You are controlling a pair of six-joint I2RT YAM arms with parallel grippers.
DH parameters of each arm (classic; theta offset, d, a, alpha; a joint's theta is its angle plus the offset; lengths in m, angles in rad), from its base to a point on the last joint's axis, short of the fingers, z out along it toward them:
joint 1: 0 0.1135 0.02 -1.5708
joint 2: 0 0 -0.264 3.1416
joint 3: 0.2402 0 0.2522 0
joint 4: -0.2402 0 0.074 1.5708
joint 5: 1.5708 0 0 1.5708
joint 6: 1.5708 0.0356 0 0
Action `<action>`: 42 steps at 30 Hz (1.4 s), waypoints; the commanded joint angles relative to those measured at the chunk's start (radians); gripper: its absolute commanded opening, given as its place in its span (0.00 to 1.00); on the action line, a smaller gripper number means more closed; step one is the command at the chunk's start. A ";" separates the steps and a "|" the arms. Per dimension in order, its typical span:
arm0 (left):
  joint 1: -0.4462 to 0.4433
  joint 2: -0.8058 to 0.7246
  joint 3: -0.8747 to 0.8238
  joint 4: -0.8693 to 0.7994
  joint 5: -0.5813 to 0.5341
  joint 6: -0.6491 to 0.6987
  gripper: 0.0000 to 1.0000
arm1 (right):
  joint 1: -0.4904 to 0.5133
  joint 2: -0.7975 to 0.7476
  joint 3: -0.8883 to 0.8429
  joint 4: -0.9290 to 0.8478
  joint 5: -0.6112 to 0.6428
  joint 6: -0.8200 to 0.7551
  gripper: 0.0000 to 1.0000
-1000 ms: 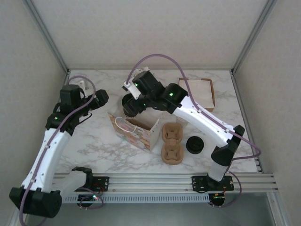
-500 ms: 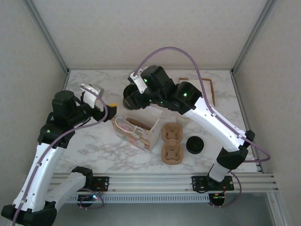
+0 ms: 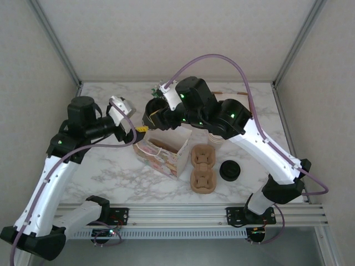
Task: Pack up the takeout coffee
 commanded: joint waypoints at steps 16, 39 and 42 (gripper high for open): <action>-0.063 0.080 0.043 0.033 0.096 0.059 1.00 | 0.025 -0.051 0.008 0.096 -0.092 0.073 0.52; -0.071 0.031 0.044 0.187 0.184 -0.097 0.74 | 0.025 -0.080 -0.205 0.173 -0.084 0.090 0.55; -0.071 0.024 0.045 0.200 0.200 -0.117 0.74 | 0.028 -0.082 -0.253 0.204 -0.092 0.095 0.55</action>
